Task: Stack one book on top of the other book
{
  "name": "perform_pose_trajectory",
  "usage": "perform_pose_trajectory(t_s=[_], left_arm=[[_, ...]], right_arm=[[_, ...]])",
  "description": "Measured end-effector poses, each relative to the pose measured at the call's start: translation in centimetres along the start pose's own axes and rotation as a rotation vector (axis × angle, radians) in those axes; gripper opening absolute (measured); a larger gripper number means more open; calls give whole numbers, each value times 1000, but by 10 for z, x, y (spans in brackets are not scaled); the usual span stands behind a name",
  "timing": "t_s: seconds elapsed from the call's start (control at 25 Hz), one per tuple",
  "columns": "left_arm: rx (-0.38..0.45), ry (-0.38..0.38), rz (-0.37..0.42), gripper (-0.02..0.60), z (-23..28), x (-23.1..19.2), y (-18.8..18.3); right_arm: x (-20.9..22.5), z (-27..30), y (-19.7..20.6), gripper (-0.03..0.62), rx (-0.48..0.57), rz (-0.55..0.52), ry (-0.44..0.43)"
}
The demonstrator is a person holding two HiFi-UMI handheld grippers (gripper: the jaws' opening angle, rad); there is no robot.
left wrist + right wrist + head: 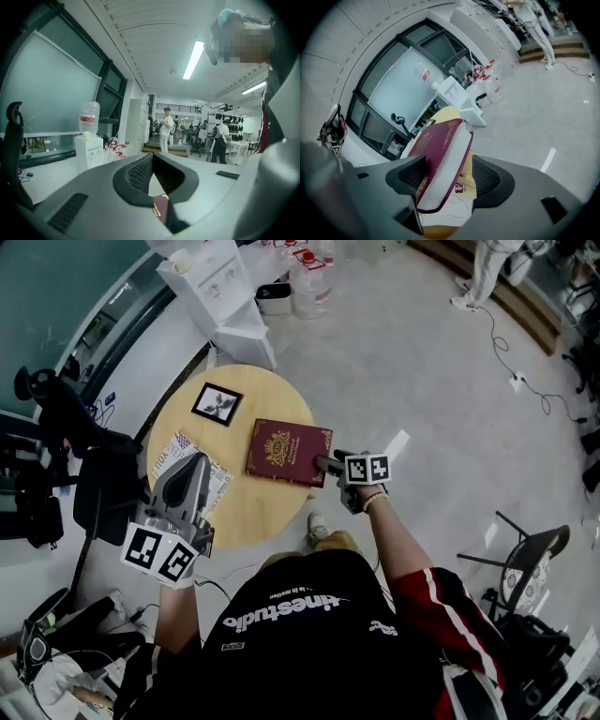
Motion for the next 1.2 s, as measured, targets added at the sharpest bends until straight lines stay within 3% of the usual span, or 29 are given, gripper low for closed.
perform_pose_trajectory(t_s=[0.44, 0.68, 1.2], left_arm=[[-15, -36, -18, 15, 16, -9, 7], [-4, -61, -17, 15, 15, -13, 5], [60, -92, -38, 15, -26, -36, -16]], right_arm=[[-5, 22, -2, 327, -27, 111, -143], [-2, 19, -4, 294, -38, 151, -160], [-18, 2, -26, 253, -8, 125, -144]])
Point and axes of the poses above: the fingertips, and each gripper's own axes: z forward along the fingers, x to its right, y out of its underside, the point moved 1 cm from there along -z, backward along the fingers, and after that the axes turned 13 degrees about -z, right-handed, at the moved point
